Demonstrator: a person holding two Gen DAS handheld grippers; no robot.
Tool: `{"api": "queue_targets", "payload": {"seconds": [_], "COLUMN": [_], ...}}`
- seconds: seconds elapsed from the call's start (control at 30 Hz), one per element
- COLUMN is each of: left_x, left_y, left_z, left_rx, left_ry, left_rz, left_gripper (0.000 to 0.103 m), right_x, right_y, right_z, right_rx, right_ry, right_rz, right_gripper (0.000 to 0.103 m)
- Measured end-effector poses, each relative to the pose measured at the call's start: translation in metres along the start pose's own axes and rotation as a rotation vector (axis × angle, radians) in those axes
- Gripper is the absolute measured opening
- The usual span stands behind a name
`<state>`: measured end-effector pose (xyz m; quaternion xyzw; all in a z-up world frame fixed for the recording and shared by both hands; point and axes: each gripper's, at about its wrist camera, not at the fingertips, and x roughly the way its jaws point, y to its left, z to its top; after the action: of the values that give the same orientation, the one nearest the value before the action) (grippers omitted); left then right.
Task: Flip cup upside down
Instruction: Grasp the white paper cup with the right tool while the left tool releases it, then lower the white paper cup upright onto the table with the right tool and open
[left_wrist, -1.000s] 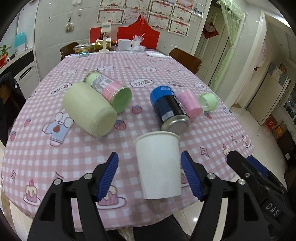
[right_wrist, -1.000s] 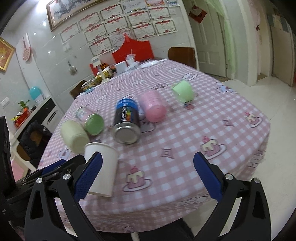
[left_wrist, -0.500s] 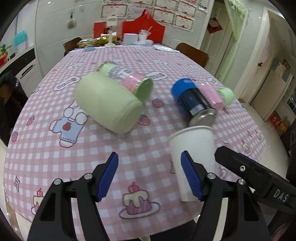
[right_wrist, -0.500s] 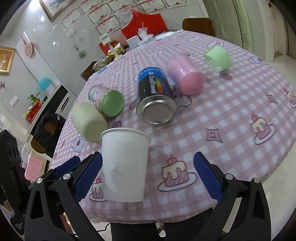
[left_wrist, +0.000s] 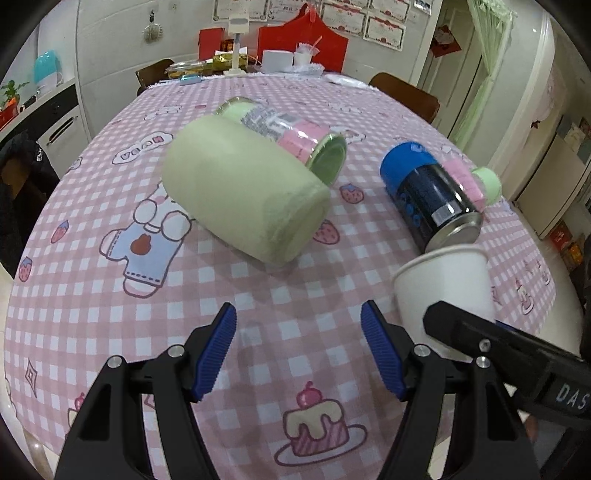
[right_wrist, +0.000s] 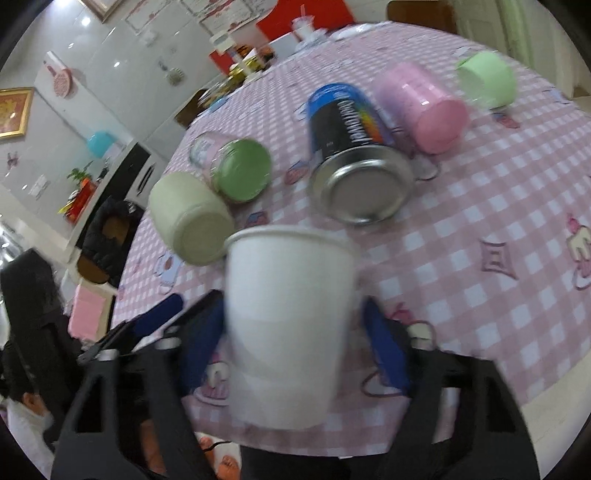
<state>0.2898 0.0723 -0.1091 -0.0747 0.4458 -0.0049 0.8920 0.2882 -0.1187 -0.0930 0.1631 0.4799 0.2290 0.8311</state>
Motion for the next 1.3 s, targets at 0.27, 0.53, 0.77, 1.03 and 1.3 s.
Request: {"api": "queue_targets", "payload": {"seconds": [0.27, 0.53, 0.77, 1.03, 1.3], "left_x": [-0.009, -0.014, -0.009, -0.004, -0.003], "left_y": [-0.004, -0.006, -0.003, -0.009, -0.008], "left_z": [0.004, 0.004, 0.002, 0.0, -0.003], "left_rx": [-0.008, -0.016, -0.029, -0.012, -0.009], "left_ry": [-0.035, -0.063, -0.055, -0.051, -0.045], "left_rz": [-0.047, -0.047, -0.032, -0.027, -0.012], "left_gripper": [0.069, 0.069, 0.069, 0.069, 0.069], "right_x": [-0.032, -0.042, -0.019, -0.015, -0.017], "right_y": [0.014, 0.01, -0.012, -0.017, -0.018], "right_z": [-0.003, -0.019, -0.032, -0.037, -0.04], "right_rx": [-0.133, -0.302, -0.33, -0.325, -0.315], "right_ry": [-0.191, -0.47, -0.529, -0.523, -0.507], "right_rz": [-0.13, -0.217, -0.223, -0.242, -0.253], "right_gripper": [0.061, 0.062, 0.063, 0.072, 0.088]}}
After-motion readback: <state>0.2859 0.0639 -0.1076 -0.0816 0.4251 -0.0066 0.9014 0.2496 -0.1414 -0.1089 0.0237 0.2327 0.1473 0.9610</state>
